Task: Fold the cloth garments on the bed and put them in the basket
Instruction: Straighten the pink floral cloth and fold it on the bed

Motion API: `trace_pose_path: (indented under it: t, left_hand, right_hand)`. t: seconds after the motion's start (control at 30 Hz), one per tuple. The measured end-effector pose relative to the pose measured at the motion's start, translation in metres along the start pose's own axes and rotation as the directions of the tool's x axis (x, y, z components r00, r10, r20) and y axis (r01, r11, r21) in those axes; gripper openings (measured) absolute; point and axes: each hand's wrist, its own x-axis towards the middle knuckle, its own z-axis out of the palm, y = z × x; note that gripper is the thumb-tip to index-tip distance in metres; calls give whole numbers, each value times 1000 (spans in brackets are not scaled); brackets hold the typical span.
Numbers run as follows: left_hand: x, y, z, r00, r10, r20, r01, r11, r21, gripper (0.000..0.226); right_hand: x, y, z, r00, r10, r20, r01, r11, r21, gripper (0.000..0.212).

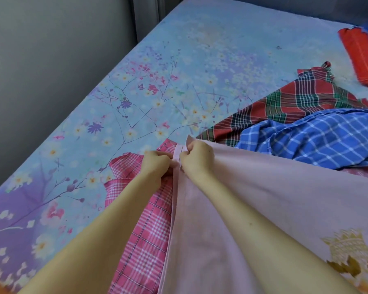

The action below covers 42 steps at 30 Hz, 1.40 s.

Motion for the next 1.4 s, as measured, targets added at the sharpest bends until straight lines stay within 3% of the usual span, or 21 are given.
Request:
trace_pose_path:
  t: [0.13,0.23,0.3,0.4,0.47,0.53,0.57,0.63,0.67,0.73,0.77,0.9,1.0,1.1,1.2,1.3,1.4]
  left_hand:
    - [2,6,7,999,-37,18,37,999,-23,13]
    - [1,15,12,997,-3,81,6,999,-42,28]
    - [-1,18,15,992,33,122,-40,998,56,37]
    - [-7,24,22,986,109,128,-134,971,200,33]
    - [-17,29,26,969,209,129,-238,925,295,33]
    - [-35,34,27,919,341,199,-392,848,357,34]
    - [-46,37,25,876,402,265,-478,794,374,38]
    - [-76,43,21,765,502,404,-642,645,414,32]
    - [-90,46,18,718,531,449,-695,580,425,25]
    - [-117,50,10,685,581,439,-728,533,430,23]
    - [-132,50,6,693,594,408,-721,555,416,25]
    - [-205,27,-7,755,491,434,-626,738,254,17]
    - [-250,-7,-8,769,455,449,-629,666,401,12]
    - [-277,-39,-14,790,548,275,-609,649,457,17]
    - [-304,-61,-30,793,595,134,-582,672,459,16]
    - [-331,-92,-45,836,527,154,-511,644,570,10]
    - [-377,-148,-77,909,405,101,-372,675,637,37]
  right_hand:
    - [1,9,4,995,52,91,-56,997,47,37]
    - [-4,13,-1,983,67,169,-84,992,97,22]
    - [-8,14,-9,976,25,216,-54,990,133,27]
    - [-20,21,-27,964,15,266,-86,961,261,37]
    - [-27,26,-43,991,31,132,-63,968,244,37]
    - [-35,25,-72,983,-124,-135,115,991,-67,41]
    - [-37,22,-88,947,-268,-176,223,945,-238,51]
    - [-42,10,-120,927,-375,6,354,871,-341,66]
    - [-44,3,-134,931,-339,134,363,887,-286,60]
    - [-59,-7,-156,912,-272,308,344,915,-210,24]
    - [-70,-10,-166,906,-290,308,368,899,-236,12]
    - [-145,-19,-194,869,-484,97,493,838,-232,24]
    - [-205,-32,-215,804,-578,-140,553,813,-184,25]
    - [-261,-50,-243,731,-609,-307,590,791,-163,16]
    - [-339,-53,-247,705,-663,-250,635,748,-193,13]
    - [-417,-32,-222,699,-703,-133,658,704,-267,15]
    - [-493,-6,-188,732,-680,-40,657,721,-220,20]
